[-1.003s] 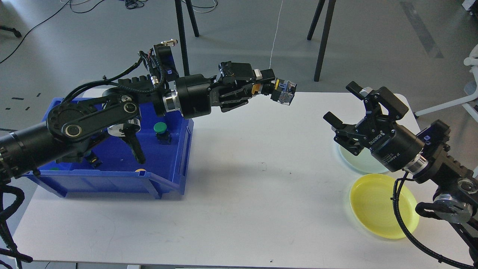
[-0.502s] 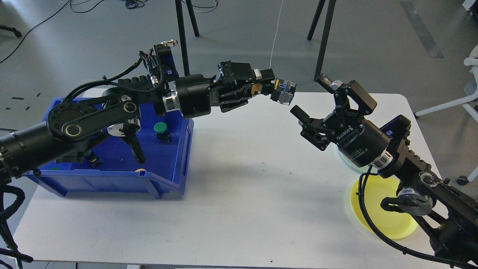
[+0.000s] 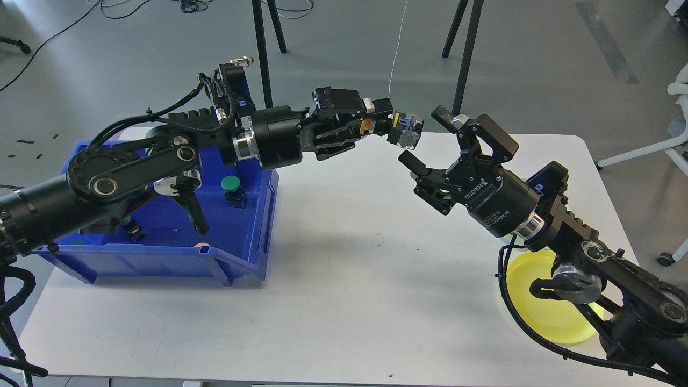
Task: Pass button and place on color plate
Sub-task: 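Reach the right gripper to the held button and grasp it, then release the button from the left gripper and pull the right gripper away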
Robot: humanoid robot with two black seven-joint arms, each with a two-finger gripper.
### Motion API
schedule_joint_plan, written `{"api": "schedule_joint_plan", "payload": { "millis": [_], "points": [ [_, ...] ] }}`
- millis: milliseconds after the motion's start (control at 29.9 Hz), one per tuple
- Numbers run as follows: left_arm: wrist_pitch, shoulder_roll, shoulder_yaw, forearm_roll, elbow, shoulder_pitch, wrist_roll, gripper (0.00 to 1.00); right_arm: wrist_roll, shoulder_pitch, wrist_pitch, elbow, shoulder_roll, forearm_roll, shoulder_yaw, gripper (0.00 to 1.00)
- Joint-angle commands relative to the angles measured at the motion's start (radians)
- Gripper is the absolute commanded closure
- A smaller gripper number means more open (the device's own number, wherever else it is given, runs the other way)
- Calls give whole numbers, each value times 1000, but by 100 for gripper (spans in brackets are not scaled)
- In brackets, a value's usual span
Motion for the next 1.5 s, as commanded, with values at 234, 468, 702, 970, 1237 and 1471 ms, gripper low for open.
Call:
{"api": "schedule_joint_plan", "payload": {
  "millis": [234, 468, 702, 970, 1237, 1471],
  "points": [
    [0, -1, 0, 0, 1, -1, 0, 63, 0, 37, 0, -57, 54, -1, -4, 22],
    [0, -1, 0, 0, 1, -1, 0, 63, 0, 38, 0, -62, 60, -1, -4, 32],
    [0, -1, 0, 0, 7, -1, 0, 62, 1, 34, 0, -54, 50, -1, -4, 36],
    [0, -1, 2, 0, 7, -1, 0, 62, 0, 32, 0, -54, 50, -11, -4, 56],
    [0, -3, 0, 0, 7, -1, 0, 58, -2, 35, 0, -53, 47, -14, -6, 79],
    [0, -20, -1, 0, 7, -1, 0, 41, -8, 37, 0, -53, 47, -14, -27, 96]
  ]
}}
